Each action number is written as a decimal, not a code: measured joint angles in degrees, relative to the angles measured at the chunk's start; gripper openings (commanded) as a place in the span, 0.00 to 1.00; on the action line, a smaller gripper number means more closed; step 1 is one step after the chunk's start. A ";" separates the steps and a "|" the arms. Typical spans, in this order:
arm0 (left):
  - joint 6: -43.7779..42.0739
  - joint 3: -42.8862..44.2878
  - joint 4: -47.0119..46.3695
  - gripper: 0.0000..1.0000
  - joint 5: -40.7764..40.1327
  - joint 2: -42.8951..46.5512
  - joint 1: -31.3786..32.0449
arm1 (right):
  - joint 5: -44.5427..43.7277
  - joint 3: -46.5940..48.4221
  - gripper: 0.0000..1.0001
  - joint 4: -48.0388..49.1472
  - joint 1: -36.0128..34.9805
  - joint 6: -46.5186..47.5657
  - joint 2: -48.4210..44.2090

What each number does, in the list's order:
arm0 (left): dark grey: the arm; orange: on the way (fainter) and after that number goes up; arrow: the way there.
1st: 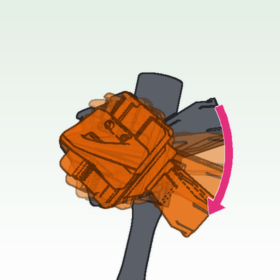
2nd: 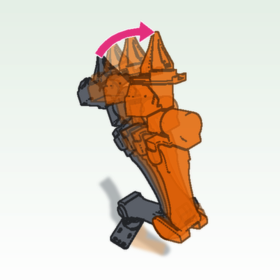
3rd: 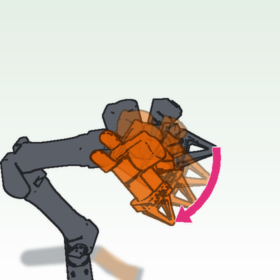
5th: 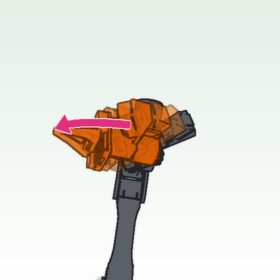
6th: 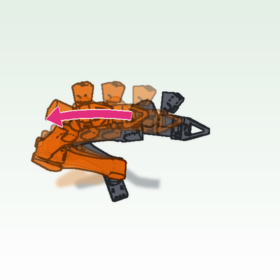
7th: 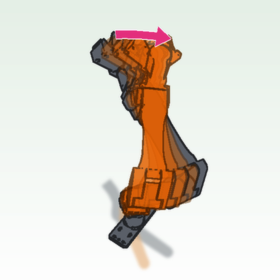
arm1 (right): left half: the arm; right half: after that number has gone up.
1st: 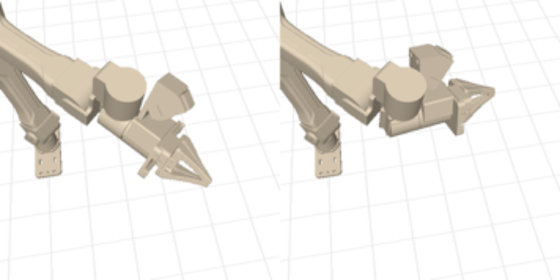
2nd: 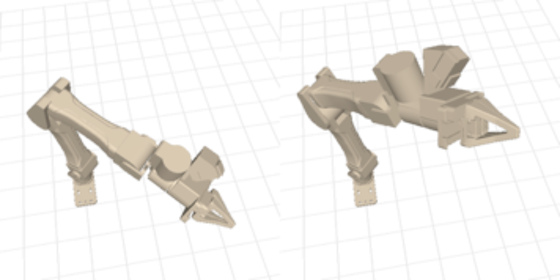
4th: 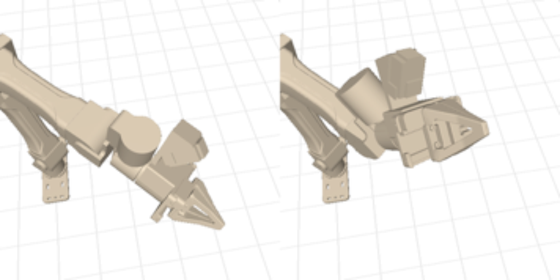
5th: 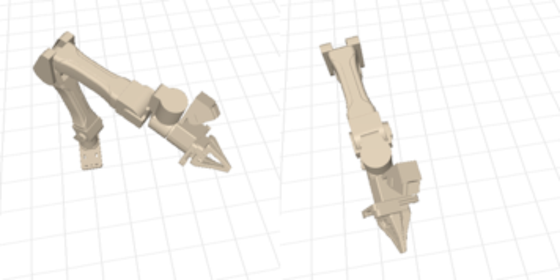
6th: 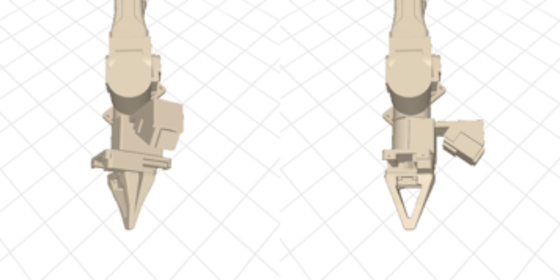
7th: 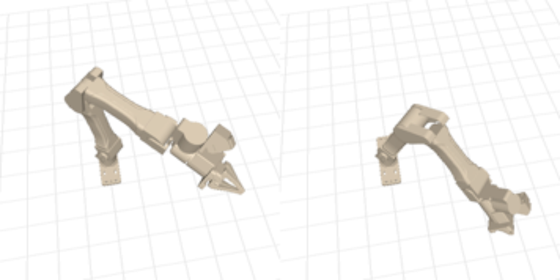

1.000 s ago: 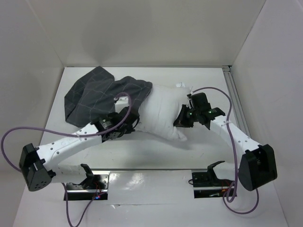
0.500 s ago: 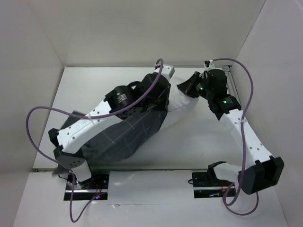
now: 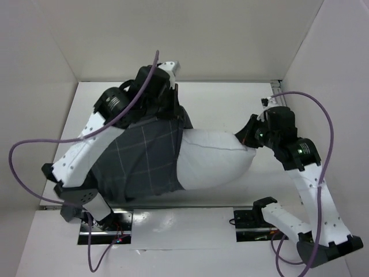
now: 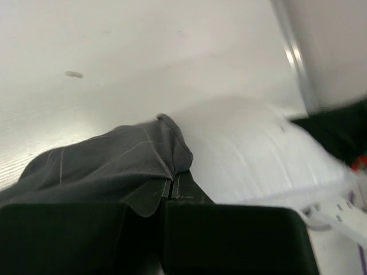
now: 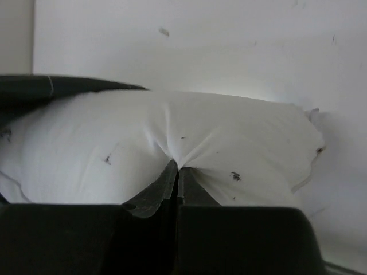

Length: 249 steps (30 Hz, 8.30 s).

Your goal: Put the pillow into the pillowcase

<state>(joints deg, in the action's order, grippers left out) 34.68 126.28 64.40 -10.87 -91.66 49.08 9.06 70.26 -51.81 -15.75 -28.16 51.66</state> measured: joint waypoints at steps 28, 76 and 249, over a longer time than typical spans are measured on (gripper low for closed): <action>-2.97 -24.04 -12.24 0.82 -15.69 -0.50 -7.78 | 1.75 -6.38 0.99 12.72 21.88 3.37 17.94; -3.15 5.18 -13.00 0.00 18.23 -18.73 -3.13 | 20.15 -11.65 0.00 32.52 3.02 -12.61 18.16; -3.52 -12.70 -24.85 0.00 36.57 -15.50 -11.85 | -3.06 -38.86 0.00 68.98 -7.30 -37.64 27.52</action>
<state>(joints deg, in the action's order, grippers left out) 31.16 113.58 39.55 25.69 -107.15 37.23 6.00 31.40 17.17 -23.05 -65.80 79.18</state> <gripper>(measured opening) 0.027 0.020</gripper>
